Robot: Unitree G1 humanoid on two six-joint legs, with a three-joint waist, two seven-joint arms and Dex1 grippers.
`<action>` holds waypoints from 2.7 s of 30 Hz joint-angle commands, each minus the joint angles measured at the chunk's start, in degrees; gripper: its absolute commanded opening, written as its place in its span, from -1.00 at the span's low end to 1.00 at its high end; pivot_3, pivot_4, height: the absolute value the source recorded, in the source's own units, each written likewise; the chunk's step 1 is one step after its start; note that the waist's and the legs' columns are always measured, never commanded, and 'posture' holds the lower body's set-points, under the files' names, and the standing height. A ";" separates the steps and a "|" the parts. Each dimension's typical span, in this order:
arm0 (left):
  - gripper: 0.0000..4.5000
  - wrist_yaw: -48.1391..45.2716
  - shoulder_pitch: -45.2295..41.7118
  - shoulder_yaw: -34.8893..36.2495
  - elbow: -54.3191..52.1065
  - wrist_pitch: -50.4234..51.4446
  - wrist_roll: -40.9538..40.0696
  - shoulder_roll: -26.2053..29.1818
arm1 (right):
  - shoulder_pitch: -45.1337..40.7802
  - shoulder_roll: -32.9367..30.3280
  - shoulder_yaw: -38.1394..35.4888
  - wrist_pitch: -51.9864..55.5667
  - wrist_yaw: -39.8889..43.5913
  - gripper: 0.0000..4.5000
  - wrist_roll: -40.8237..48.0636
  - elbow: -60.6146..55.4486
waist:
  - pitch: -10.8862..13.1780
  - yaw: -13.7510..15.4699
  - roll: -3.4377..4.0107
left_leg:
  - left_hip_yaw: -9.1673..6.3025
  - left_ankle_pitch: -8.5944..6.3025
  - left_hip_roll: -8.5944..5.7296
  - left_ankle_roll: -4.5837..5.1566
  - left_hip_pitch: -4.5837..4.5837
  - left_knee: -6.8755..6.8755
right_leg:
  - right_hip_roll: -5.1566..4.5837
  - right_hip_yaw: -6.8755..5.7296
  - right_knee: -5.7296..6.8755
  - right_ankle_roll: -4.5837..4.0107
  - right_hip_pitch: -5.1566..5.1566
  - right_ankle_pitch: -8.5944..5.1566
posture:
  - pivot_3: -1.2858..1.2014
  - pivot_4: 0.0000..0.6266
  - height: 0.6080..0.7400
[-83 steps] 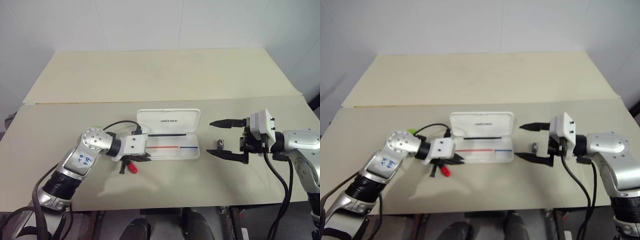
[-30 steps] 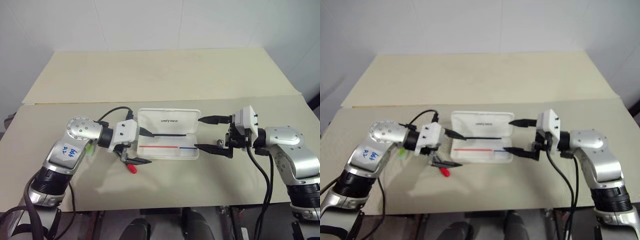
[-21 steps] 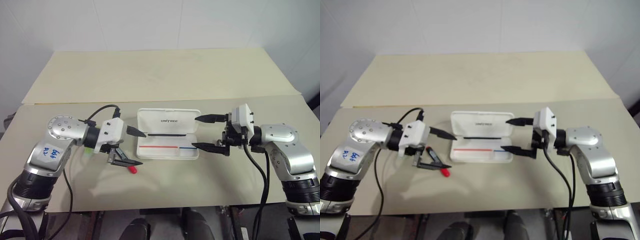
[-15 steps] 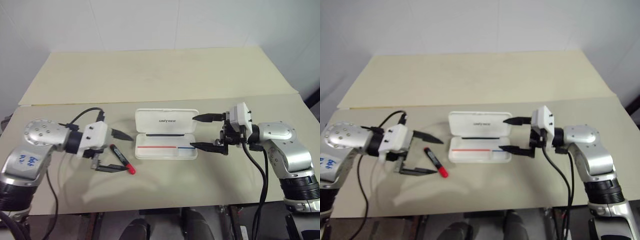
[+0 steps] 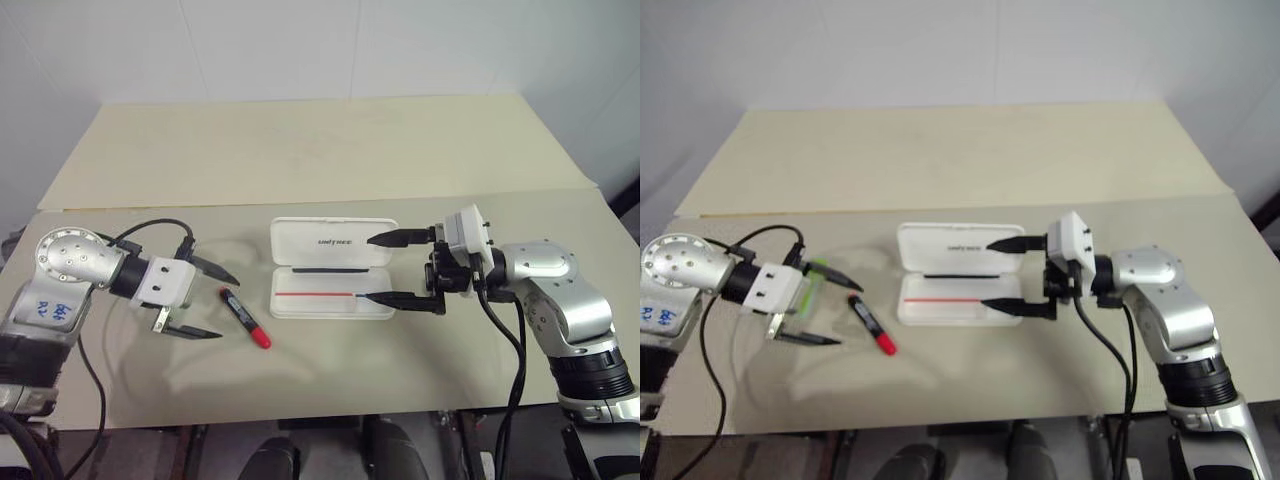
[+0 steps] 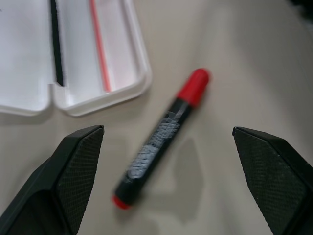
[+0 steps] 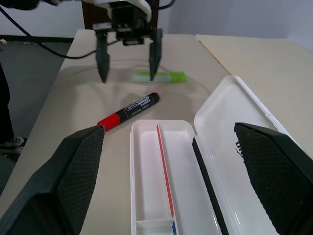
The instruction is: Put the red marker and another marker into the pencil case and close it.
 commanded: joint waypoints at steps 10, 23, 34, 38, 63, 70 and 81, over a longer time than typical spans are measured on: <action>0.99 -6.44 -11.74 -18.24 7.84 -7.81 -7.74 5.33 | 3.84 -1.14 -3.62 1.55 -4.12 1.00 1.64 -6.39 | 0.00 -0.17 0.00 | 0.05 -0.02 0.01 0.02 -0.01 0.04 | 0.02 0.03 0.03 0.01 -0.03 0.00 | 0.03 -0.52 1.00; 0.99 -6.44 -16.30 -26.93 13.62 -12.90 -9.04 5.46 | 5.98 -1.55 -4.52 2.41 -6.81 1.00 2.30 -8.55 | 0.00 0.03 -0.01 | 0.07 -0.04 0.03 0.05 -0.03 0.18 | 0.08 0.05 0.08 0.01 -0.01 0.01 | 0.03 -0.52 1.00; 0.99 -6.44 -16.41 -30.07 16.42 -15.32 -5.31 1.84 | 5.94 -1.75 -4.61 2.56 -7.81 1.00 2.61 -8.80 | 0.00 -0.07 -0.01 | 0.07 -0.10 0.06 0.08 -0.13 0.42 | 0.13 0.06 0.10 0.04 -0.01 0.02 | 0.03 -0.52 1.00; 0.99 -6.44 -16.63 -31.53 17.14 -16.02 -4.08 2.34 | 5.93 -1.69 -4.57 2.47 -8.06 1.00 2.63 -8.72 | 0.00 -0.02 -0.01 | 0.07 -0.12 0.06 0.08 -0.15 0.53 | 0.13 0.07 0.16 0.04 0.00 0.02 | 0.03 -0.52 1.00; -0.75 -6.38 -11.88 -27.07 17.94 -18.58 -1.09 0.06 | 4.71 -1.16 -4.09 2.52 -9.07 1.00 2.80 -8.45 | -0.03 1.18 0.04 | 0.32 -0.10 0.22 0.02 0.06 0.74 | 0.46 0.55 0.43 -0.01 0.06 0.18 | 0.03 -0.52 1.00; -0.75 -5.62 -5.63 -20.34 9.92 -12.88 -3.62 2.54 | 4.80 -0.85 -3.62 2.35 -9.18 1.00 2.66 -8.17 | -0.03 0.75 0.04 | 0.44 -0.27 0.35 0.05 0.05 0.74 | 0.56 0.58 0.34 -0.03 0.00 0.16 | 0.03 -0.52 1.00; -0.75 -4.15 2.87 -10.77 -1.99 -5.73 -7.81 6.70 | 3.96 -0.58 -2.83 1.95 -8.23 1.00 2.23 -6.62 | -0.02 -0.10 0.03 | 0.64 -0.55 0.72 0.02 0.05 0.74 | 0.83 0.56 0.16 -0.12 -0.05 0.12 | 0.03 -0.52 1.00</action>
